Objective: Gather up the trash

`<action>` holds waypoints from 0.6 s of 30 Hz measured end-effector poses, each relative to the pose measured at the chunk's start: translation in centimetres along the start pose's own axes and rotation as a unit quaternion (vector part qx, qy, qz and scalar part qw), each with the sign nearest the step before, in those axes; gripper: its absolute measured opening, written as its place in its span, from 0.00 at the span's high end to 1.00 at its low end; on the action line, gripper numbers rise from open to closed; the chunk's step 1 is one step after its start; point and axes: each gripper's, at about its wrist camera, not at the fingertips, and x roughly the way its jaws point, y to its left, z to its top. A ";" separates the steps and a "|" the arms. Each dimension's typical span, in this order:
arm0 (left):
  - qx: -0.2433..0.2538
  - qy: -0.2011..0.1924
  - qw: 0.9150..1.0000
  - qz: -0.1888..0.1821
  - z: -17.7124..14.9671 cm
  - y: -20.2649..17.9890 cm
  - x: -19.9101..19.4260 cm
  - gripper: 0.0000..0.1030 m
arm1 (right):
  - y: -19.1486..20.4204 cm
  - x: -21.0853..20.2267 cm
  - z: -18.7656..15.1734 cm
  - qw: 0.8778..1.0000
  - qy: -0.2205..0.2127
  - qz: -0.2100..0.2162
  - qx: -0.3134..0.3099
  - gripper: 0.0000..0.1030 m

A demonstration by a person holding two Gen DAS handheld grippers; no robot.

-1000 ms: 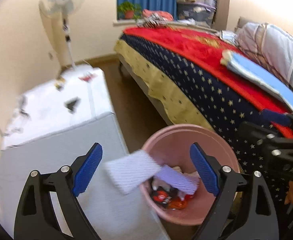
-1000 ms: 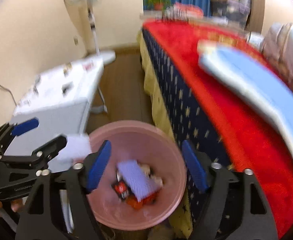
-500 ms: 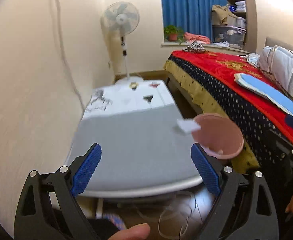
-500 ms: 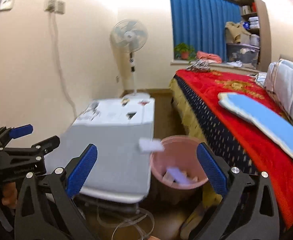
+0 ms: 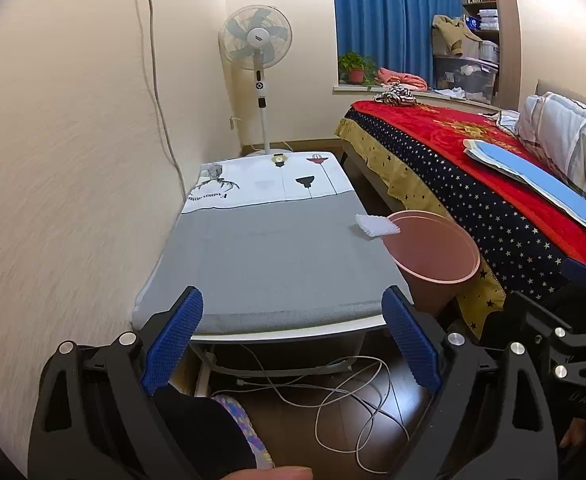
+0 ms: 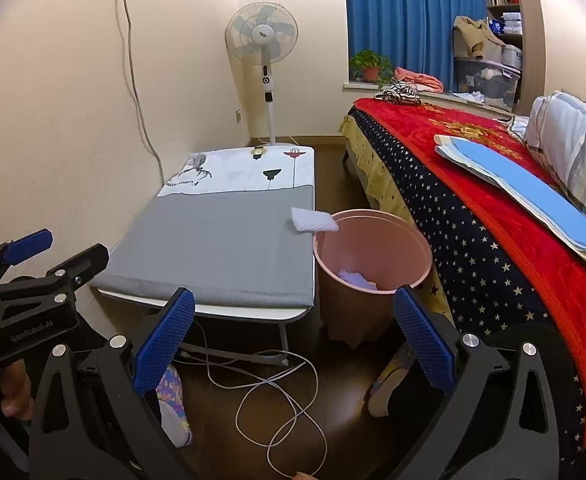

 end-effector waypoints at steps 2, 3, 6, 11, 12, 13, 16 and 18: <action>-0.001 0.000 1.000 -0.001 -0.2 0.1 -0.2 0.14 | 0.1 -0.2 0.0 1.000 -0.002 -0.001 -0.001 0.05; -0.001 -0.001 1.000 -0.001 -0.2 0.0 -0.3 0.14 | 0.1 -0.3 0.0 1.000 -0.004 -0.002 -0.002 0.05; 0.000 -0.003 1.000 0.000 -0.3 -0.1 -0.5 0.14 | 0.1 -0.5 0.1 1.000 -0.008 -0.004 -0.005 0.05; -0.004 0.001 1.000 -0.004 -0.4 -0.1 -0.4 0.14 | 0.0 -0.6 0.1 1.000 -0.009 -0.006 -0.005 0.05; -0.005 0.002 1.000 -0.005 -0.4 0.0 -0.3 0.14 | 0.0 -0.7 0.0 1.000 -0.009 -0.007 -0.006 0.05; -0.006 0.001 1.000 -0.004 -0.4 0.1 -0.3 0.14 | 0.1 -0.7 0.0 1.000 -0.010 -0.007 -0.007 0.05; -0.006 0.001 1.000 -0.004 -0.4 0.1 -0.3 0.14 | 0.1 -0.7 0.0 1.000 -0.009 -0.007 -0.007 0.05; -0.006 0.002 1.000 -0.004 -0.4 0.1 -0.3 0.14 | 0.1 -0.7 -0.1 1.000 -0.007 -0.007 -0.008 0.05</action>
